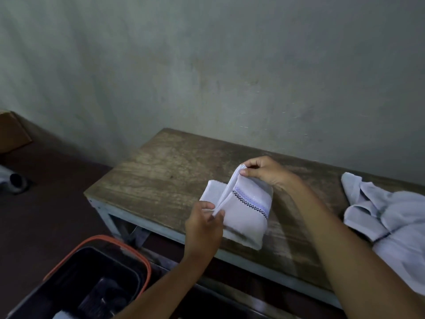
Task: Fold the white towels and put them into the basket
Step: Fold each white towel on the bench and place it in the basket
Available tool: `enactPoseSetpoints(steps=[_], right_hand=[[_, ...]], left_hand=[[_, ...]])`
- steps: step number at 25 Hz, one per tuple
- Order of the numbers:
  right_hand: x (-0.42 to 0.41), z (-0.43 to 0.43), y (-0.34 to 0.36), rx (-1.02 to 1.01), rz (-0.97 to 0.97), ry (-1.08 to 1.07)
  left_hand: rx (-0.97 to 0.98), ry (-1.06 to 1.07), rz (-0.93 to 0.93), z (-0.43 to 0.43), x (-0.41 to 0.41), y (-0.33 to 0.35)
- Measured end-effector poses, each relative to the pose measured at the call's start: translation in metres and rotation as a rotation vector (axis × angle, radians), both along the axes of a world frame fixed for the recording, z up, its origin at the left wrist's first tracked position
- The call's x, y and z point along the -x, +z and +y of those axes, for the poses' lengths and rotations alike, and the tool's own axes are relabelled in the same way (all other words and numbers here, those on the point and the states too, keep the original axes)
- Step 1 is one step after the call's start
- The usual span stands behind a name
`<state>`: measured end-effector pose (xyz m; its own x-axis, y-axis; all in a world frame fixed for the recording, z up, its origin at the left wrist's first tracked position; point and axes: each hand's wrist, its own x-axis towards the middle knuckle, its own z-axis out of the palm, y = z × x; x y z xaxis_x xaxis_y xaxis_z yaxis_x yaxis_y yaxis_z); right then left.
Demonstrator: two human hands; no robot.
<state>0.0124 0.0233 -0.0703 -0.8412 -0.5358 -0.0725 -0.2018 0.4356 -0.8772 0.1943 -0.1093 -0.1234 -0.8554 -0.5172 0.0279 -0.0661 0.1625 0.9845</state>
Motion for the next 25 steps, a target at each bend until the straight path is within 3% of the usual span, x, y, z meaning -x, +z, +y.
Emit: enactPoseSetpoints(steps=[4, 13, 21, 25], right_hand=[[0.005, -0.039, -0.017, -0.114, 0.073, 0.006], [0.022, -0.081, -0.039, -0.284, 0.085, 0.063], [0.02, -0.074, -0.043, -0.467, 0.086, 0.044], [0.022, -0.035, -0.037, -0.682, 0.05, 0.142]], left_hand=[[0.039, 0.086, -0.129, -0.028, 0.004, -0.009], [0.193, 0.197, -0.236, -0.059, 0.01, -0.019], [0.503, 0.07, -0.35, -0.079, 0.024, -0.015], [0.497, 0.0, -0.317, -0.081, 0.038, -0.012]])
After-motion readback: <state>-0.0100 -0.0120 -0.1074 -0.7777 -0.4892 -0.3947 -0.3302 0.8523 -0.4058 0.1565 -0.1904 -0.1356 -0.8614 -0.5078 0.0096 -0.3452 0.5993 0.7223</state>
